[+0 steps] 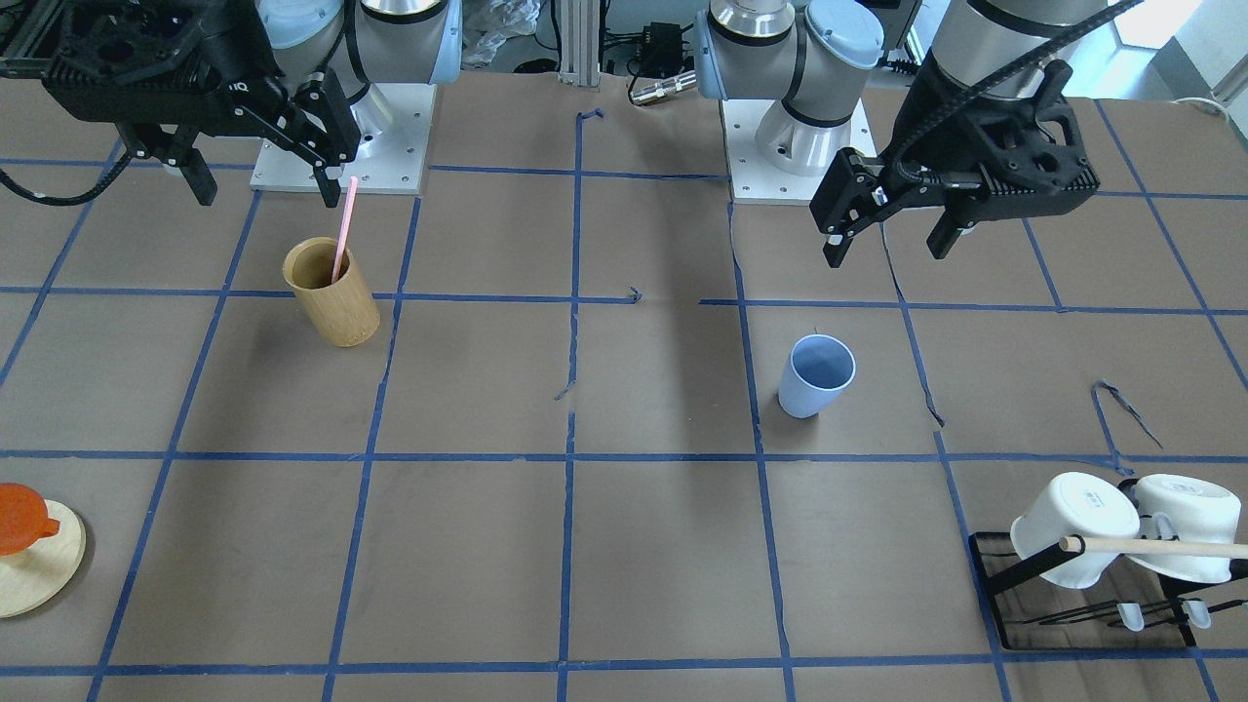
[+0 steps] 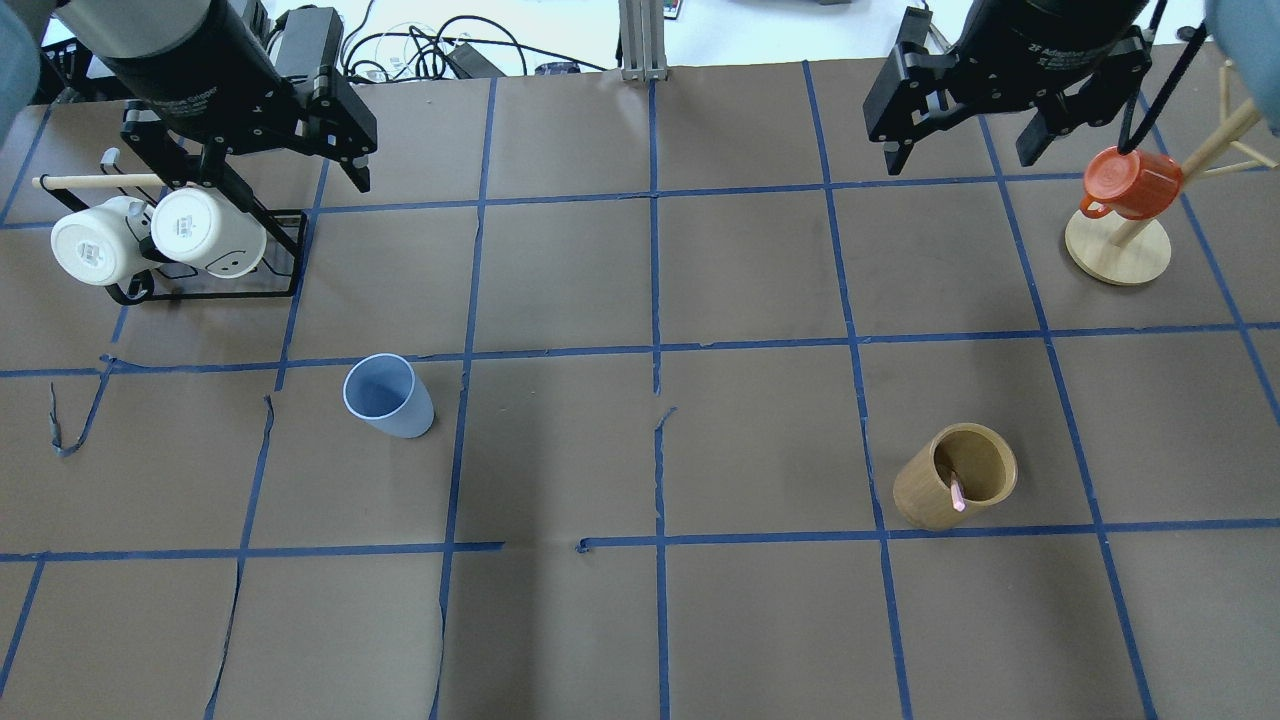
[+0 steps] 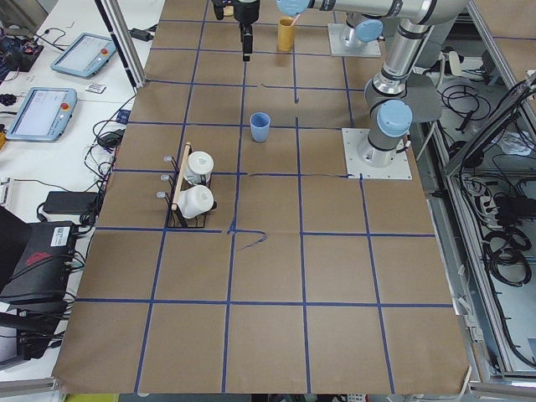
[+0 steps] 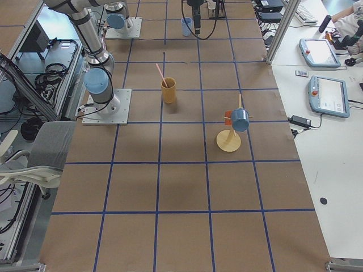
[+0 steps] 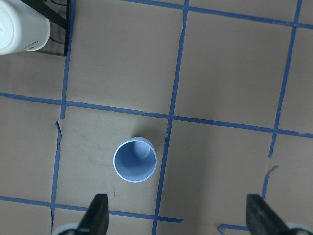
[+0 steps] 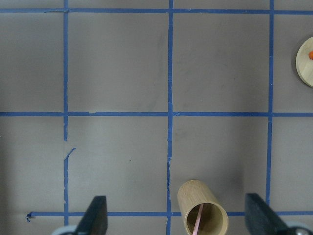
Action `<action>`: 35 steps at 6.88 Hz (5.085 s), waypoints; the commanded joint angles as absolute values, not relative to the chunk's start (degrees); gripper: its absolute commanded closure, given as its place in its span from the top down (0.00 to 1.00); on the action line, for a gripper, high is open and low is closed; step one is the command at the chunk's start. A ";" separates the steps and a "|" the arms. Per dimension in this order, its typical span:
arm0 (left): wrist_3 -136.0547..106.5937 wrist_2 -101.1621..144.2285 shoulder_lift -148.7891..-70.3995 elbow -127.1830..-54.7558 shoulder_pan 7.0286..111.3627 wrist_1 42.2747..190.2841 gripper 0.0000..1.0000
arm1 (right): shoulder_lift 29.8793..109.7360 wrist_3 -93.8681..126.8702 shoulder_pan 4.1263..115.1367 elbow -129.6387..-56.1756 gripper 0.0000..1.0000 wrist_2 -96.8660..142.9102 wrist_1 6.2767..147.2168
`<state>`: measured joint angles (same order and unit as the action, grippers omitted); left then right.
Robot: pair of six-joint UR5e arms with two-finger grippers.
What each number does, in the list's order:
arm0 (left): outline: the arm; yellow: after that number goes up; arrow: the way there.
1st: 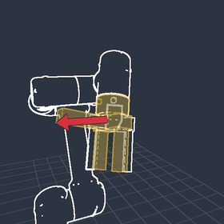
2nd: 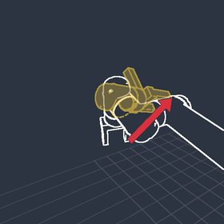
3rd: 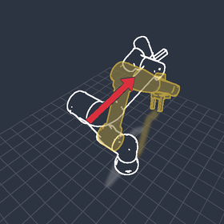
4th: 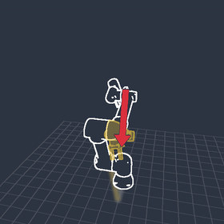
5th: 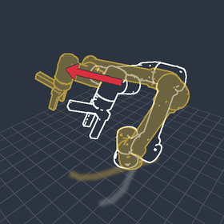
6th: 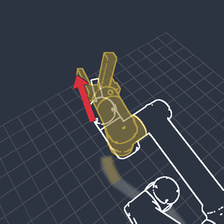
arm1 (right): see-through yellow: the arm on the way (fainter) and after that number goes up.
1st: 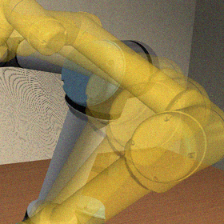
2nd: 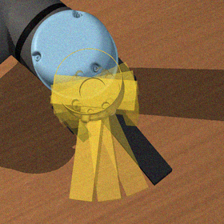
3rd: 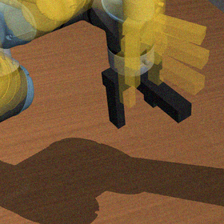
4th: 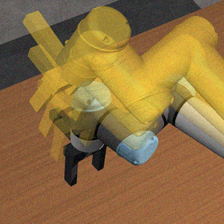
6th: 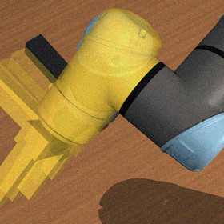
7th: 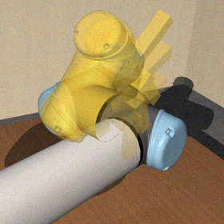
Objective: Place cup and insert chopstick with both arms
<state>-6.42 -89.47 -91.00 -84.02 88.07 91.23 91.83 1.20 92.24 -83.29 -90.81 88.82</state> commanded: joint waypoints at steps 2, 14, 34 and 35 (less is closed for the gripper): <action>-6.42 -89.47 -91.05 -84.11 88.07 91.23 1.00 | 91.67 0.79 92.20 -83.41 1.00 -90.53 89.47; 0.17 -89.47 -92.97 -92.24 87.98 88.53 1.00 | 92.28 1.85 92.20 -83.41 1.00 -90.35 84.12; -17.05 -88.77 -125.48 -81.31 110.55 58.37 0.00 | 95.45 31.82 87.28 -113.29 0.18 -92.46 82.09; -16.18 -88.77 -127.25 -79.82 111.09 58.01 0.00 | 95.36 31.73 87.19 -113.29 0.18 -92.46 82.00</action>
<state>-16.90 -88.79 -124.29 -81.80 109.91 58.56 95.48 31.81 87.29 -113.26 -92.61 82.05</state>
